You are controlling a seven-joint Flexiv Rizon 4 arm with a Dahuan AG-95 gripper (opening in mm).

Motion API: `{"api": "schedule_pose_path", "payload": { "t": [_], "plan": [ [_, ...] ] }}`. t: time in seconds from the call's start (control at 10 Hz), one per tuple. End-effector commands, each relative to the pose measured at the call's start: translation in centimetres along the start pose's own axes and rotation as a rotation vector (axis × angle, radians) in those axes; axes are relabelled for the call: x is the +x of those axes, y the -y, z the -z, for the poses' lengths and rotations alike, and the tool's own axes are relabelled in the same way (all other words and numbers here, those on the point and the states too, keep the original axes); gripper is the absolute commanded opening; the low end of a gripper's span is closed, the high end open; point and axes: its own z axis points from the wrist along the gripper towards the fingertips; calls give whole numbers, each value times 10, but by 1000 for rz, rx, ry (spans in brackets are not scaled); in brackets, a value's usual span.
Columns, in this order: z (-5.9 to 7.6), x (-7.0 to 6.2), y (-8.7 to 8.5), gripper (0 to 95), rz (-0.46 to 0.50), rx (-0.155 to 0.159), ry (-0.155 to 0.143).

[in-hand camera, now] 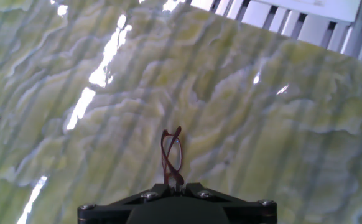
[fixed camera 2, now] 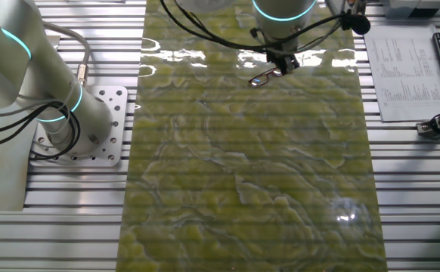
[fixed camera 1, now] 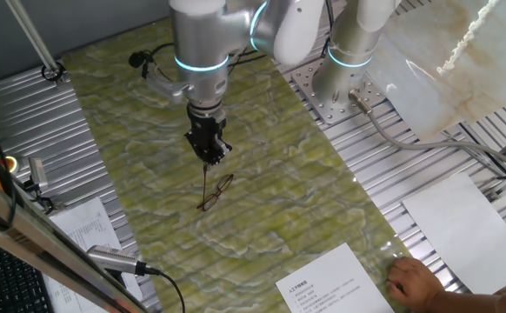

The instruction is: Unfold the leg of the glasses (with one hand)

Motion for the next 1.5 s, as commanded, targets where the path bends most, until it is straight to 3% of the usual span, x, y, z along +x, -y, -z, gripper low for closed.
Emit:
{"api": "schedule_pose_path", "payload": {
  "t": [0.1,0.2,0.9,1.5],
  "plan": [
    [-1,-2,0,0,23,3,31],
    [0,-3,0,0,32,7,40],
    [8,-27,-1,0,24,21,23],
    [8,-35,-3,0,20,28,12]
  ]
}}
